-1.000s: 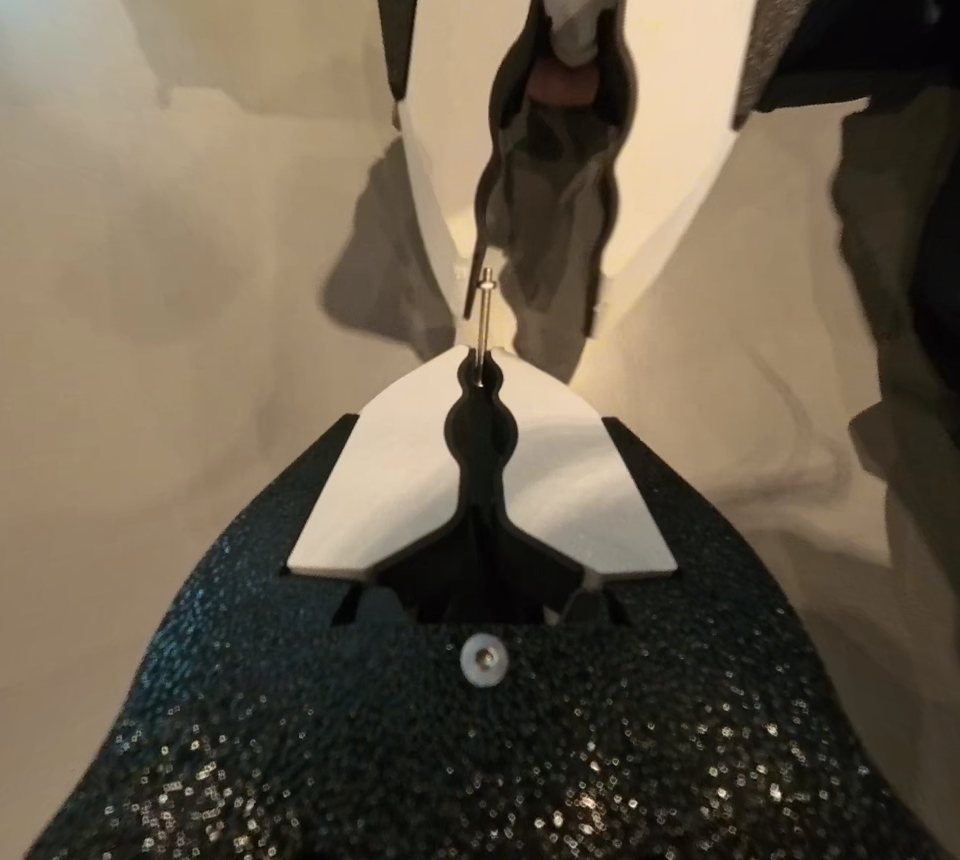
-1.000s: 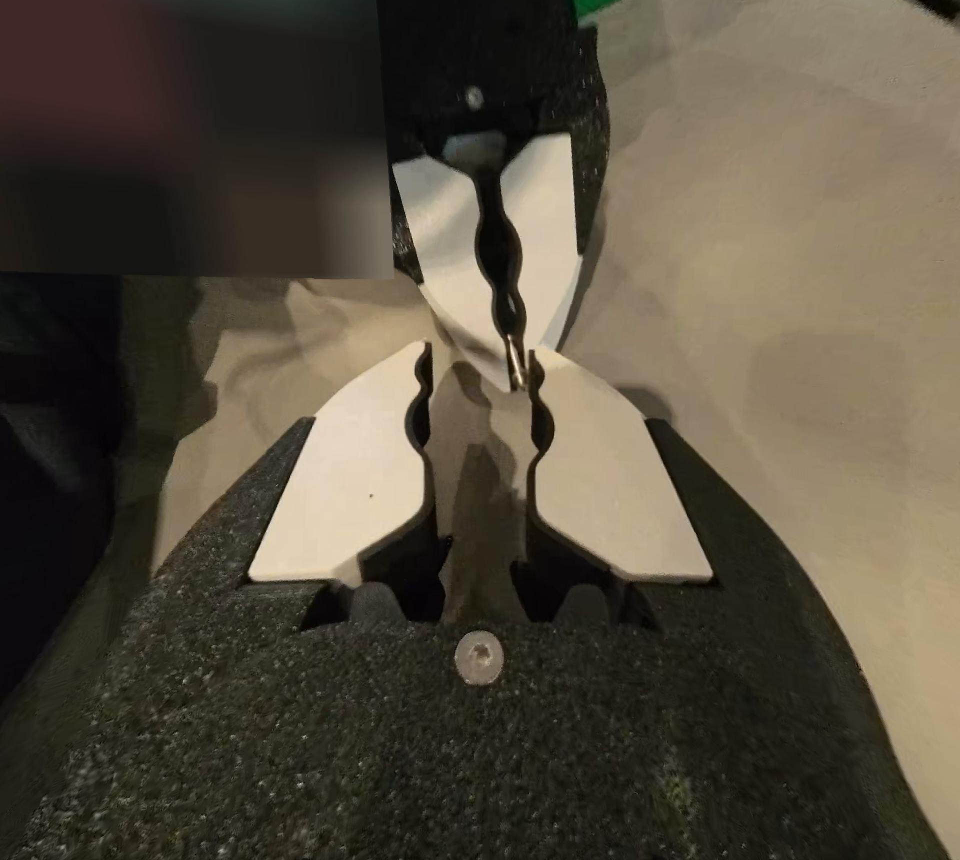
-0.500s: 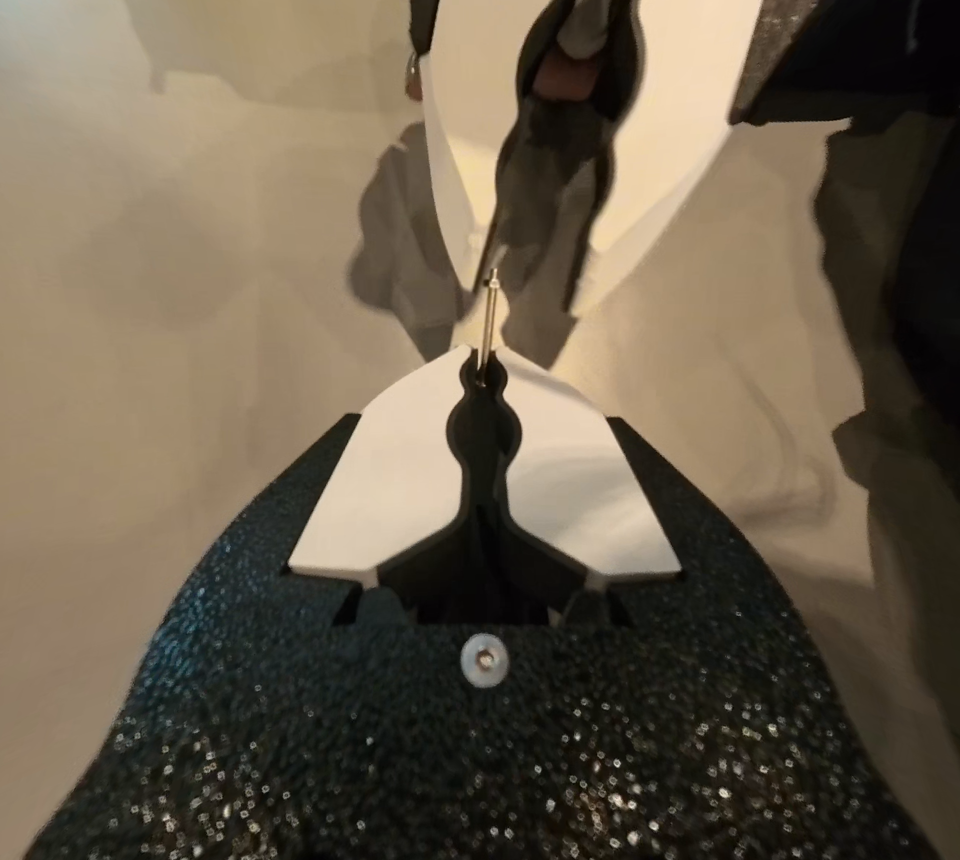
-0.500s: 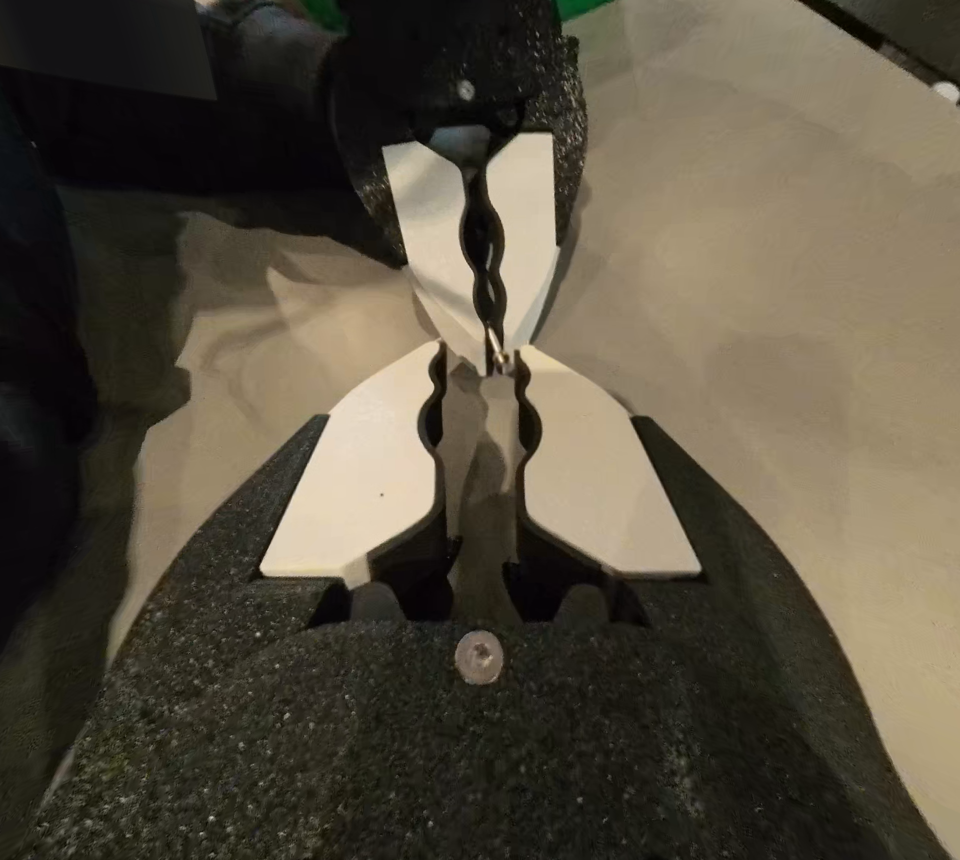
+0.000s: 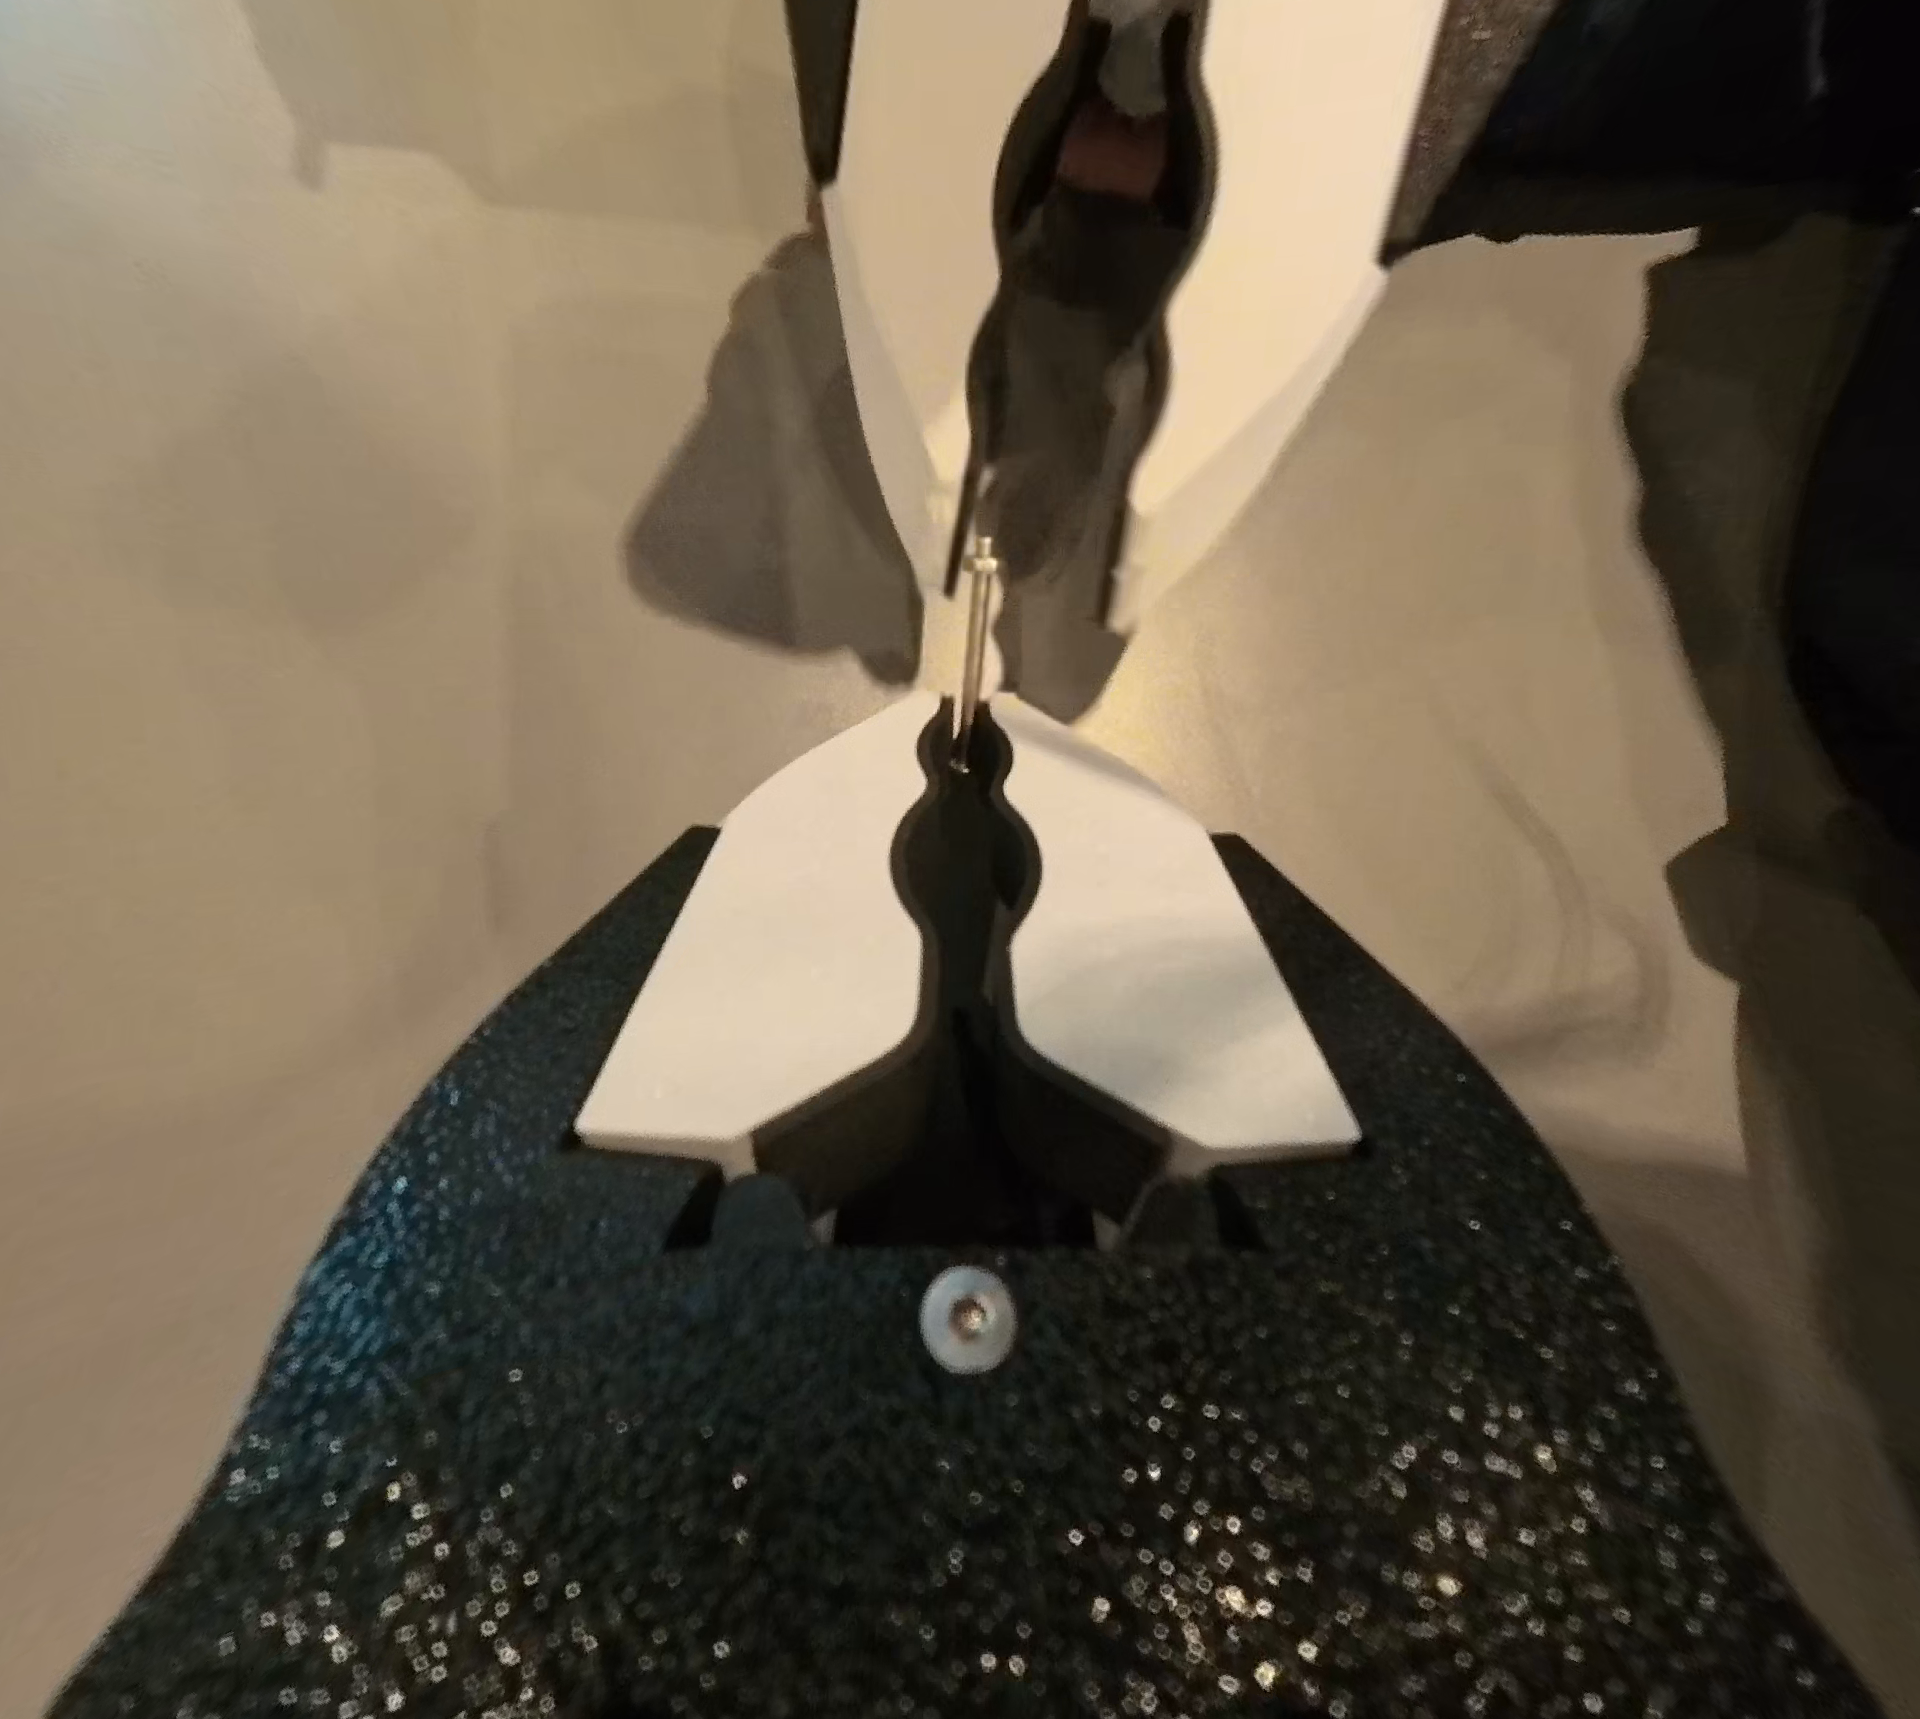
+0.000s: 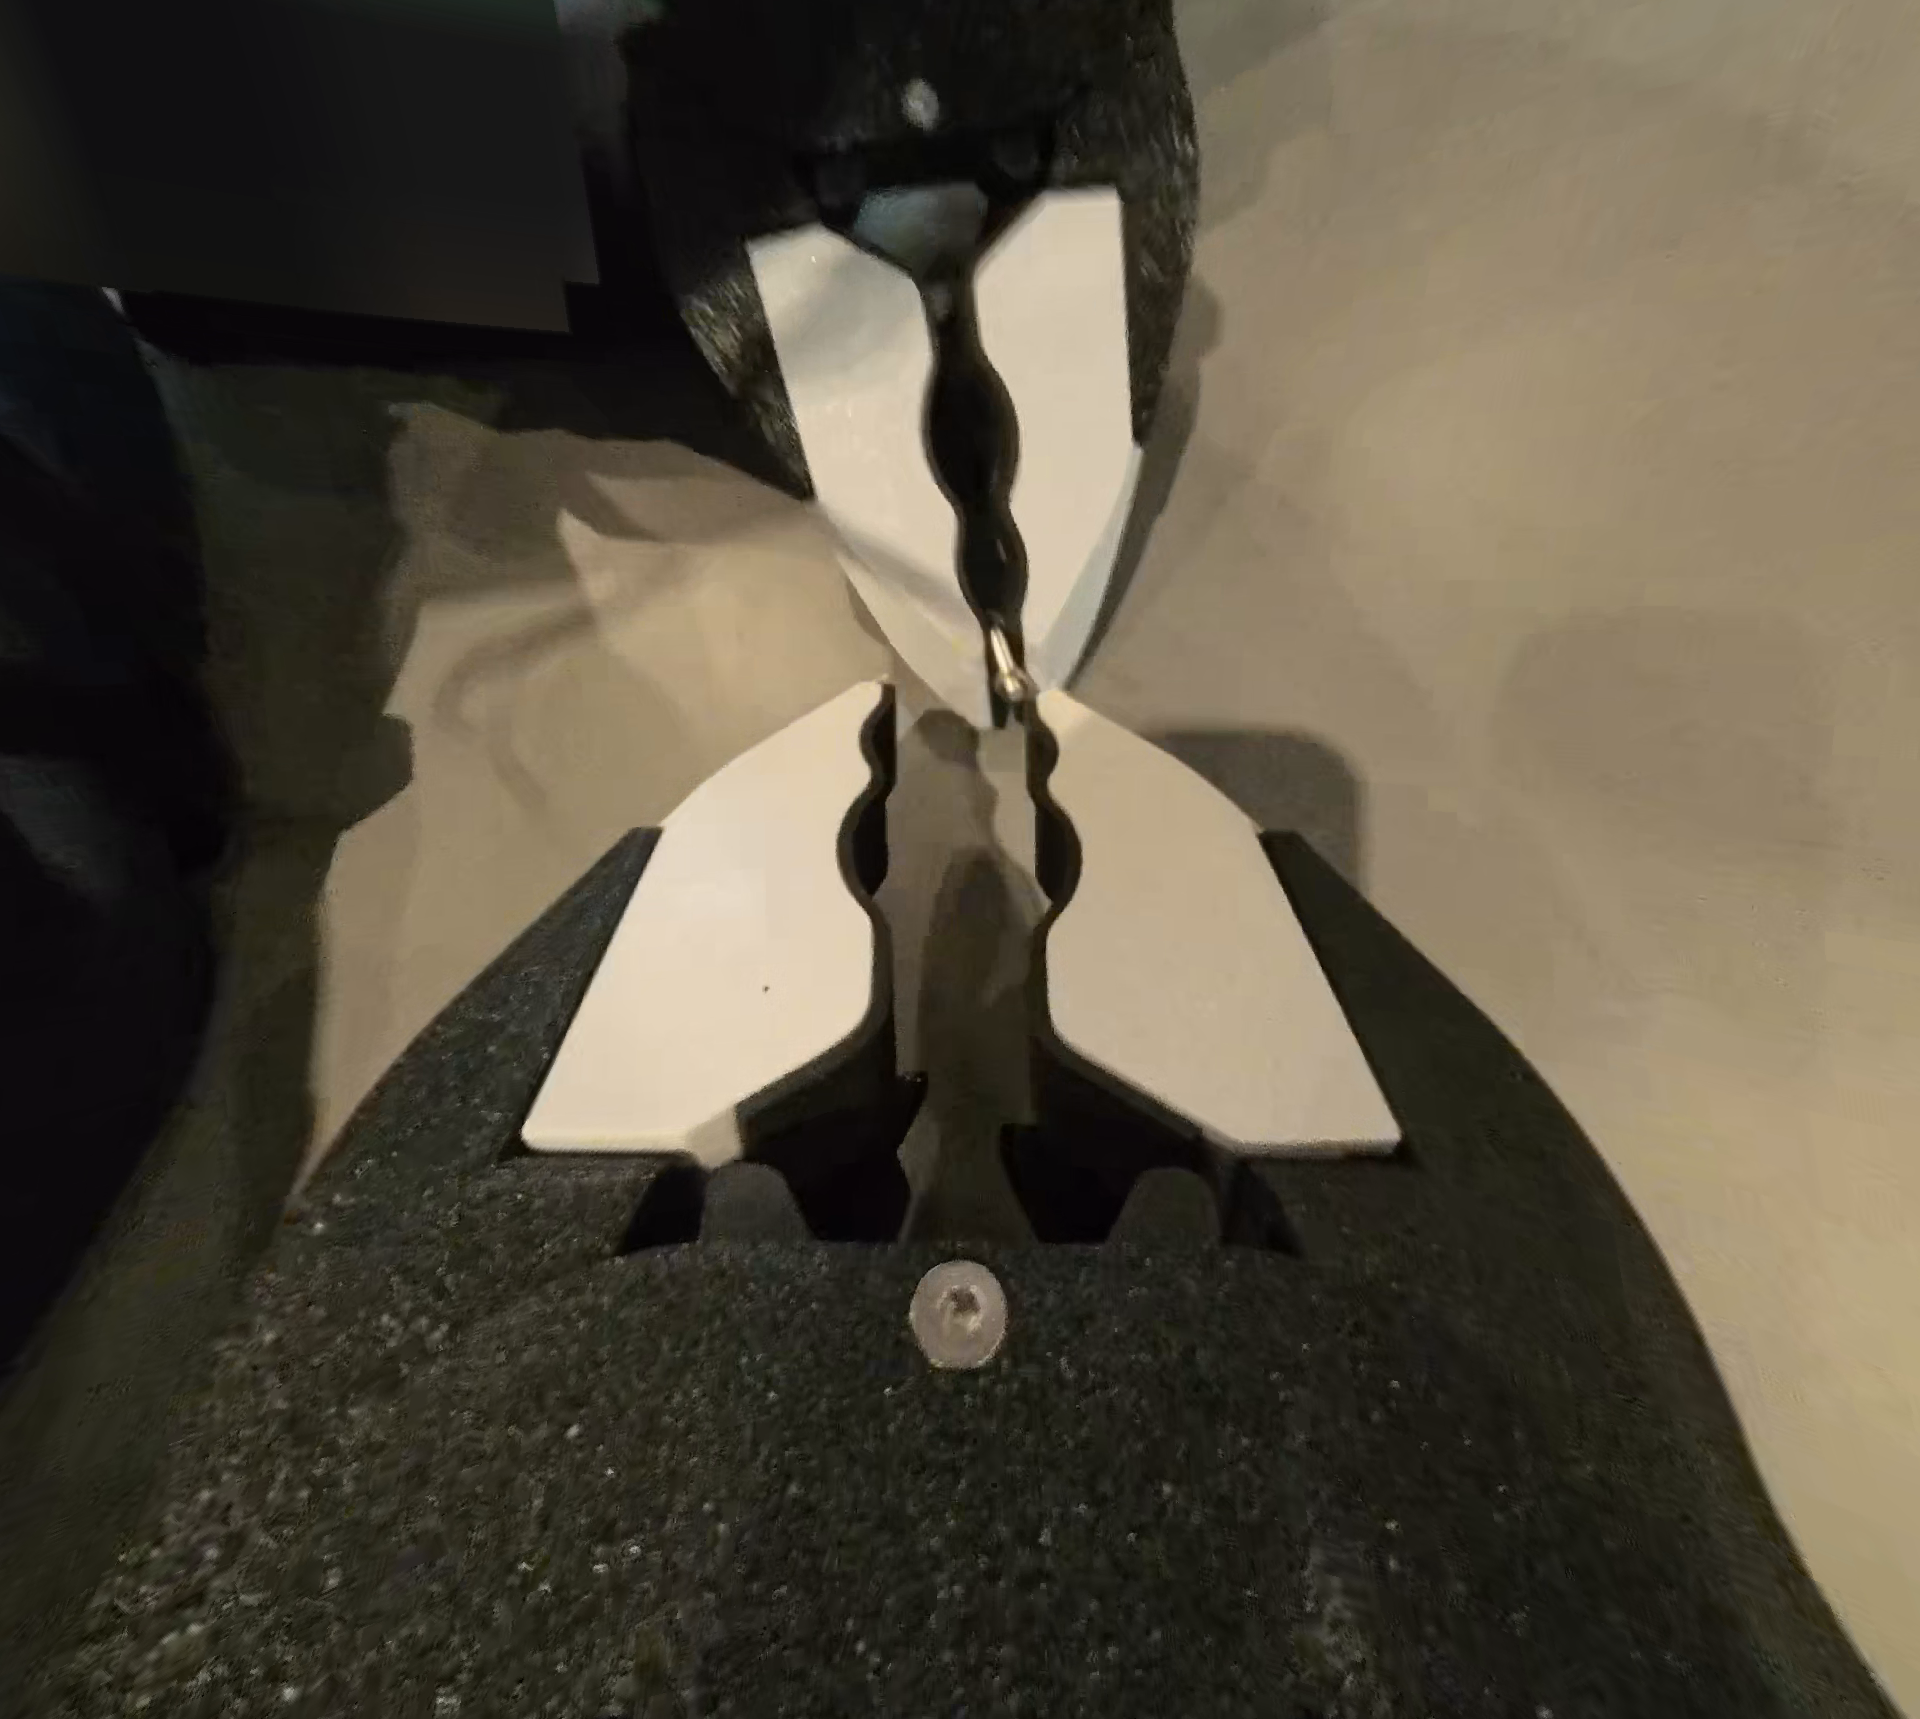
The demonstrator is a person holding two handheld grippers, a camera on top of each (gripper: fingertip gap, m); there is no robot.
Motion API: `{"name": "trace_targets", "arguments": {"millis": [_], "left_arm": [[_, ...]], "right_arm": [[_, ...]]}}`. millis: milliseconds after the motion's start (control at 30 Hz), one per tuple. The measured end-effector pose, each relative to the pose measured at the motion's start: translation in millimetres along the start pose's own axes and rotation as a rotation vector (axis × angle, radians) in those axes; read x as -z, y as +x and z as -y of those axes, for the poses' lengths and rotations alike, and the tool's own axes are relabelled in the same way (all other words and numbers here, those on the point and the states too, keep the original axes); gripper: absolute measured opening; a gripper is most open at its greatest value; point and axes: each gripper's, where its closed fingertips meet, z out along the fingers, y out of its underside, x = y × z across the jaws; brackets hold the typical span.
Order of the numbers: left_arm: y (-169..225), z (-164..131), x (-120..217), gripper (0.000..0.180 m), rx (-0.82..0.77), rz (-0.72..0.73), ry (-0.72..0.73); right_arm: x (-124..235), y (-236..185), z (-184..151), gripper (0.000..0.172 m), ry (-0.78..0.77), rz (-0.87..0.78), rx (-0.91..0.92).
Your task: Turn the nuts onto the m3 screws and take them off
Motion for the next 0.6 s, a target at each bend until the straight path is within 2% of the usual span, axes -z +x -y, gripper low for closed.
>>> {"name": "trace_targets", "arguments": {"millis": [100, 200, 300, 400, 467, 533, 600], "left_arm": [[1, 0, 0, 0.004, -0.005, -0.006, -0.001], [1, 0, 0, 0.004, -0.004, -0.006, 0.000], [0, 0, 0, 0.004, -0.003, -0.005, 0.000], [0, 0, 0, 0.004, -0.003, -0.005, 0.000], [0, 1, 0, 0.003, -0.004, -0.004, 0.000], [0, 1, -1, 0.003, -0.004, -0.004, 0.000], [0, 1, -1, 0.003, -0.003, -0.005, 0.000]], "right_arm": [[-1, -2, 14, 0.026, 0.063, -0.034, 0.077], [6, 7, 3, 0.023, 0.010, -0.097, 0.082], [2, 1, -4, 0.019, -0.024, -0.025, 0.022], [-3, -6, 16, 0.026, 0.073, 0.004, 0.054], [-1, -2, 22, 0.027, 0.099, -0.051, 0.097], [5, 7, 16, 0.026, 0.067, -0.110, 0.097], [9, 7, 10, 0.023, 0.049, -0.096, 0.062]]}}
